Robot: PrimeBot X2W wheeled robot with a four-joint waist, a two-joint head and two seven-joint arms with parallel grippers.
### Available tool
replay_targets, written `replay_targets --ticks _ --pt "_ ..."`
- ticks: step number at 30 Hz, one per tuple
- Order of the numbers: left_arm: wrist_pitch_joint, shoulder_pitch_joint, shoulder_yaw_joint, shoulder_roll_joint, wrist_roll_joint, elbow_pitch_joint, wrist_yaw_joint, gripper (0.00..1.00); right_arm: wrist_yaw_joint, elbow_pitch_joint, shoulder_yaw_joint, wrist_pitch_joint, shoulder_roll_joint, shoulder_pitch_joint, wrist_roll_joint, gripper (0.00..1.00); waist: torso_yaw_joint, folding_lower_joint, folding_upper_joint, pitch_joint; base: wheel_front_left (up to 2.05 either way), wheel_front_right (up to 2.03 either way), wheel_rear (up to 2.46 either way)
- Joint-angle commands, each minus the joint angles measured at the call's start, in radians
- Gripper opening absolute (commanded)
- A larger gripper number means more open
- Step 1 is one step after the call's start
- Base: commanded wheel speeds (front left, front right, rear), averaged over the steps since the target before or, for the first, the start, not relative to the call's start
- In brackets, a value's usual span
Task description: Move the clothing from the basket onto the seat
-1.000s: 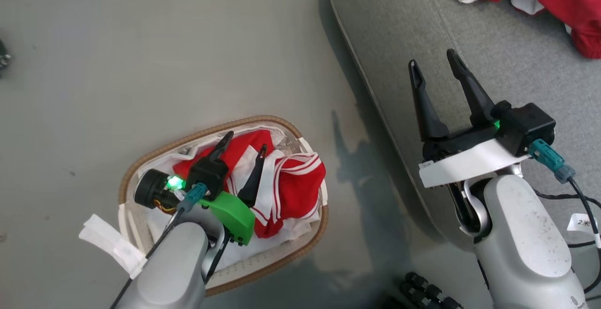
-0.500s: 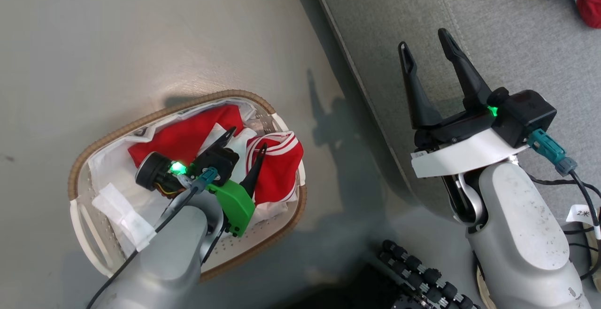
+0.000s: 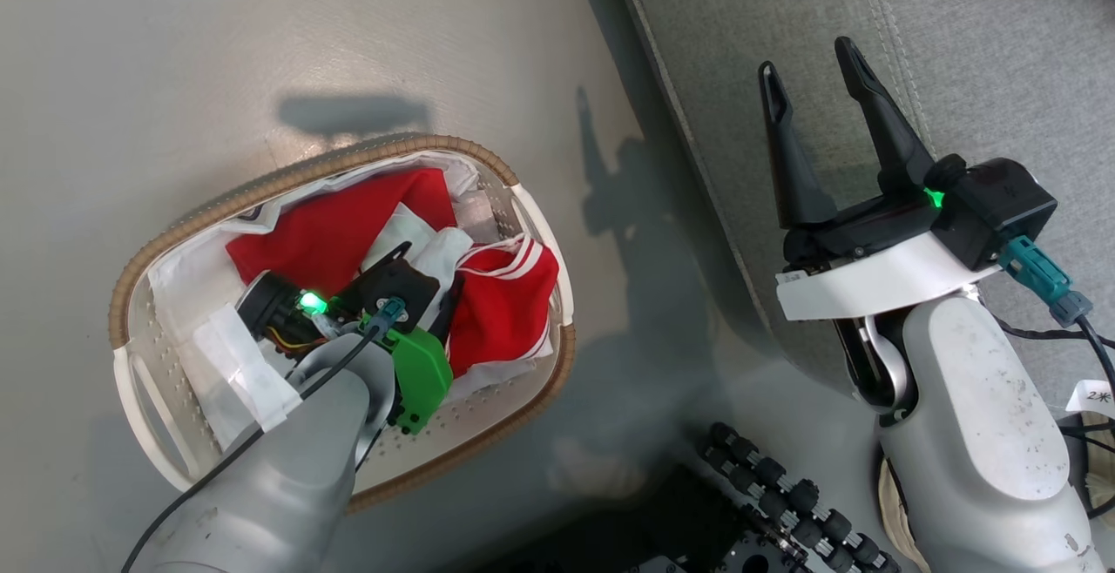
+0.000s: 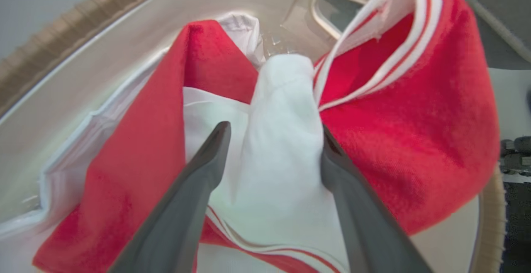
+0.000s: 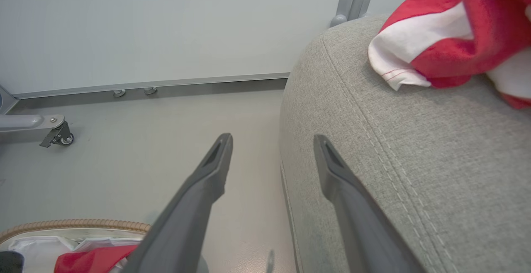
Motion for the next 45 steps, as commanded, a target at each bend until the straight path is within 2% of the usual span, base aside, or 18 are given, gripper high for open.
replay_targets --ticks 1,3,4,5,6,12,21,34,45 --pt "0.000 -0.022 -0.002 -0.001 0.001 0.018 -0.003 1.00 -0.001 -0.003 -0.003 -0.002 -0.002 0.009 -0.001 1.00 0.003 -0.0001 0.0000 0.003 0.00 0.00 0.00" --pt "0.000 -0.029 0.000 -0.003 -0.007 0.040 -0.005 1.00 -0.001 -0.003 -0.003 -0.002 -0.002 0.009 -0.001 1.00 0.005 -0.0001 0.0000 0.004 0.00 0.00 0.00" --pt "0.000 -0.030 -0.002 -0.006 -0.011 0.051 -0.005 0.96 -0.001 -0.002 -0.002 -0.002 -0.002 0.007 0.000 1.00 0.005 -0.0001 0.0000 0.004 0.00 0.00 0.00" --pt "0.000 -0.034 -0.003 -0.010 -0.013 0.058 -0.006 0.20 -0.001 -0.001 0.000 -0.002 -0.002 0.003 0.002 1.00 0.005 -0.0001 0.0000 0.003 0.00 0.00 0.00" --pt "0.000 -0.036 -0.003 -0.010 -0.015 0.061 -0.008 0.00 -0.001 0.001 0.001 -0.002 -0.002 0.000 0.004 1.00 0.005 -0.0001 0.0000 0.003 0.00 0.00 0.00" --pt "0.000 -0.019 0.013 -0.006 -0.043 0.062 -0.010 0.00 -0.001 0.012 0.013 -0.002 -0.003 -0.023 0.021 1.00 -0.004 -0.0001 0.0000 -0.026 0.00 0.00 0.00" --pt "0.000 0.094 0.076 0.000 -0.081 -0.051 -0.006 0.00 -0.001 0.062 0.012 -0.002 -0.003 0.004 0.016 1.00 0.028 -0.0001 0.0000 -0.171 0.00 0.00 0.00" --pt "-0.001 0.320 0.236 -0.024 -0.095 -0.273 -0.005 0.00 -0.001 0.150 -0.013 -0.002 -0.003 0.102 0.009 1.00 0.133 -0.0001 0.0000 -0.433 0.00 0.00 0.00" --pt "-0.001 0.497 0.334 -0.054 -0.071 -0.442 -0.010 0.00 -0.001 0.210 -0.022 -0.002 -0.003 0.229 -0.028 1.00 0.216 -0.0001 0.0000 -0.624 0.00 0.00 0.00"
